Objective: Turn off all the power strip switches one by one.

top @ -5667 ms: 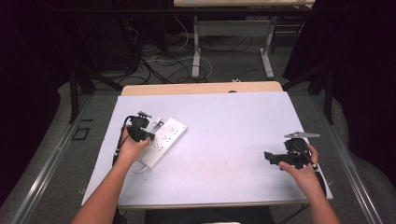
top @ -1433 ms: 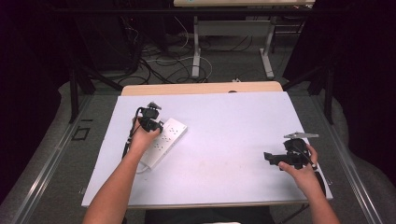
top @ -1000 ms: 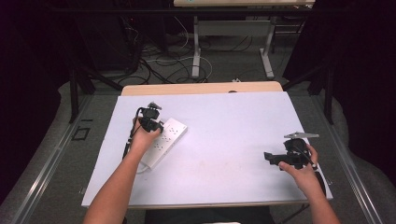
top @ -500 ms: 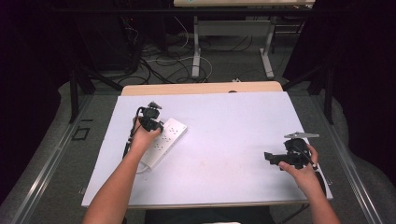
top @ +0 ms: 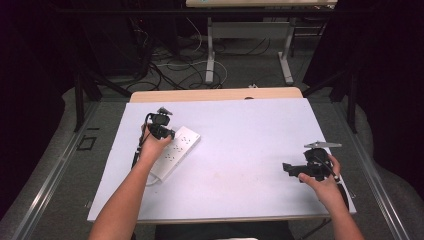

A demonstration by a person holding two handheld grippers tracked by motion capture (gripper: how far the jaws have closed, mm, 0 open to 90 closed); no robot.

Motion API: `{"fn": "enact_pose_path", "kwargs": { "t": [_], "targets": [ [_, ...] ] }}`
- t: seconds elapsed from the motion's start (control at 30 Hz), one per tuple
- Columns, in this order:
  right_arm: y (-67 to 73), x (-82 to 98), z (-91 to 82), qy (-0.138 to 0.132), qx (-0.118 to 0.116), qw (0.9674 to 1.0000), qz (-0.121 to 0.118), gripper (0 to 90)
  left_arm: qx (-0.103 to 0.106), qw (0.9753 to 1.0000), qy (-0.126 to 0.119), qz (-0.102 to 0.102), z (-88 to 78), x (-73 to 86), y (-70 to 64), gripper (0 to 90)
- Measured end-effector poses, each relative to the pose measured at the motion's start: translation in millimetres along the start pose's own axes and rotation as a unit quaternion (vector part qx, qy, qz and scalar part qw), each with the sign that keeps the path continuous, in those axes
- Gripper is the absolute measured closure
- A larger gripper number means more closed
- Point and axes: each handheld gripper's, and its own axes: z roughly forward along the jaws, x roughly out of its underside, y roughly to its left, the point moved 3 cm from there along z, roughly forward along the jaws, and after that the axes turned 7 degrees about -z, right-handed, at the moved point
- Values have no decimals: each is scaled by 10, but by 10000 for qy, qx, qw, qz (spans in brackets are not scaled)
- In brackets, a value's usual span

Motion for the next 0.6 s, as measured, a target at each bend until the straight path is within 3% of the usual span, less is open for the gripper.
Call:
{"fn": "enact_pose_path", "kwargs": {
  "t": [0.33,0.6],
  "targets": [
    [-4,-1,-1,-6,6,10000,5,0,28,9999,-154,14,-71,-97,-60,900],
    [-10,-2,-3,-29,11,10000,10,0,37,9998,-216,-29,-39,-125,-73,900]
  ]
}}
